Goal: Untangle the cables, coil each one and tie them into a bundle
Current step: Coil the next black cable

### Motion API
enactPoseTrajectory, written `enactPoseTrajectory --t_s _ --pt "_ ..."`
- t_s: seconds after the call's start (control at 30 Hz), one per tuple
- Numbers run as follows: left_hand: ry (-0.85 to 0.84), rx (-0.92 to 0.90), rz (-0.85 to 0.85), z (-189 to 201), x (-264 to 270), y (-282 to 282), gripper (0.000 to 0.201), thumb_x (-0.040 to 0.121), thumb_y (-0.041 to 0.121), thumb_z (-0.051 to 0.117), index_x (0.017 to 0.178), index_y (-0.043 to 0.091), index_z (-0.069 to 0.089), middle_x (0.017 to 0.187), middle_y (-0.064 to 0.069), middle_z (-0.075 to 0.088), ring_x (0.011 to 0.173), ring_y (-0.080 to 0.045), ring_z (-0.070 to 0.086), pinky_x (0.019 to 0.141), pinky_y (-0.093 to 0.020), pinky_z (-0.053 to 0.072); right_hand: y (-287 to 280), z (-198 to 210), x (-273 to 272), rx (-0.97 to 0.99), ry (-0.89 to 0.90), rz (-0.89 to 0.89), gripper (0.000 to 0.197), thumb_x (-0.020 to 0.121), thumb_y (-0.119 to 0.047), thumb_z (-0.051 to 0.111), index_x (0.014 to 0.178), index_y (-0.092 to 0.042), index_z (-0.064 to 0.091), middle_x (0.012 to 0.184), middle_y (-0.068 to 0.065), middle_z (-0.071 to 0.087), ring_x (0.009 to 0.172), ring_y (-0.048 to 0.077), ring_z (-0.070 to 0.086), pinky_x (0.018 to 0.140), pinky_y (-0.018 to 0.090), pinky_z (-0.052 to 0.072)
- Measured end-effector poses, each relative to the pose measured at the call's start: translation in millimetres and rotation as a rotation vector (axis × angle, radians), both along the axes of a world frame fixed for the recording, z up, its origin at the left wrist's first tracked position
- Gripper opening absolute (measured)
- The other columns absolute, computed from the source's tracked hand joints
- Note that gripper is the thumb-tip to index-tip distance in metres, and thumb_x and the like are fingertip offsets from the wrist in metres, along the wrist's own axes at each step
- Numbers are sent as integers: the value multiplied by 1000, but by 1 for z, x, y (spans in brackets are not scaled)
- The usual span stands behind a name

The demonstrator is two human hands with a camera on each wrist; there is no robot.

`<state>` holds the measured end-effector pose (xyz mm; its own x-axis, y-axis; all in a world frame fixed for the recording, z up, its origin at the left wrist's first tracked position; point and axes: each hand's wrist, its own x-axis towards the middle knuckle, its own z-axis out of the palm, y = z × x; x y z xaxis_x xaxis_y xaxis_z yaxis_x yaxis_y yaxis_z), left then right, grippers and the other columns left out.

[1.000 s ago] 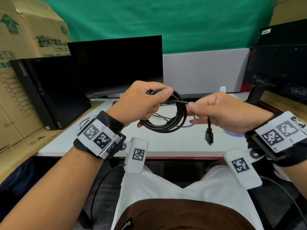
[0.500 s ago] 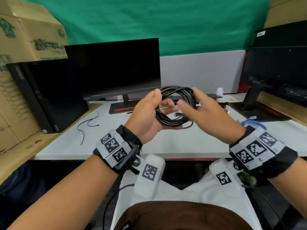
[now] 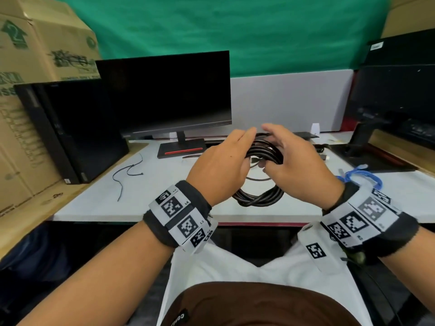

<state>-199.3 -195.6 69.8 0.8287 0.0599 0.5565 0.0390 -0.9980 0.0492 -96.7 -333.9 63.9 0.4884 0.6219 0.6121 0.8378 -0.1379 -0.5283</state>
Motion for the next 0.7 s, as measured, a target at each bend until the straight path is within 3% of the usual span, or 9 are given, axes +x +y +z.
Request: enactPoseTrajectory --t_s 0.03,0.07,0.13,0.2,0.3,0.43,0.57,0.63,0.7 --pt "17 35 45 -1 0 -1 58 101 19 45 155 17 25 146 -1 42 89 -30 63 75 -43 52 1 0 1 -13 37 -48 58 84 -1 67 138 -16 51 113 -11 63 101 5 61 88 6 44" --pt "39 79 95 -2 0 -3 58 102 21 43 156 17 23 146 -1 41 84 -30 63 70 -41 51 2 -1 1 -18 102 -57 47 85 -2 66 129 -15 57 108 -7 70 96 10 67 88 16 51" --pt "71 154 185 -4 1 -5 56 103 24 41 155 17 22 144 -1 42 74 -29 58 60 -37 42 2 0 -1 2 256 7 18 89 -4 62 104 -14 66 79 2 74 68 16 73 72 39 62" --pt "67 180 234 -1 1 -7 49 102 25 40 149 19 31 132 -1 51 72 -30 57 58 -34 35 3 1 -4 34 295 33 14 92 -5 61 97 -16 68 68 3 70 53 16 68 57 41 60" --pt "0 130 238 4 1 -6 19 99 29 41 112 19 50 96 0 56 73 -29 56 58 -34 33 3 1 -5 117 177 45 18 91 -4 64 105 -16 69 86 -1 70 69 13 66 68 36 57" --pt "29 -241 50 11 1 4 22 97 35 52 97 16 64 79 0 62 72 -22 60 66 -40 49 3 -3 0 222 29 64 21 90 -7 67 109 -15 67 90 -9 70 81 6 65 78 26 53" --pt "42 -695 -156 13 -5 12 20 96 30 64 94 12 71 78 -4 73 74 -25 69 67 -47 60 1 -6 11 139 -187 10 33 96 -18 62 125 -32 62 93 -3 62 84 10 57 79 26 48" --pt "42 -919 -249 9 -5 11 15 97 23 64 96 10 71 79 -4 75 73 -20 71 70 -50 61 0 -4 14 156 -71 80 37 98 -14 59 125 -40 61 87 -8 64 77 12 61 72 26 53" --pt "45 -1019 -315 9 -2 12 11 98 16 62 95 8 68 75 -5 72 71 -17 71 65 -47 62 -1 0 12 159 193 226 39 99 -8 56 112 -44 65 83 -2 67 69 14 65 60 29 59"
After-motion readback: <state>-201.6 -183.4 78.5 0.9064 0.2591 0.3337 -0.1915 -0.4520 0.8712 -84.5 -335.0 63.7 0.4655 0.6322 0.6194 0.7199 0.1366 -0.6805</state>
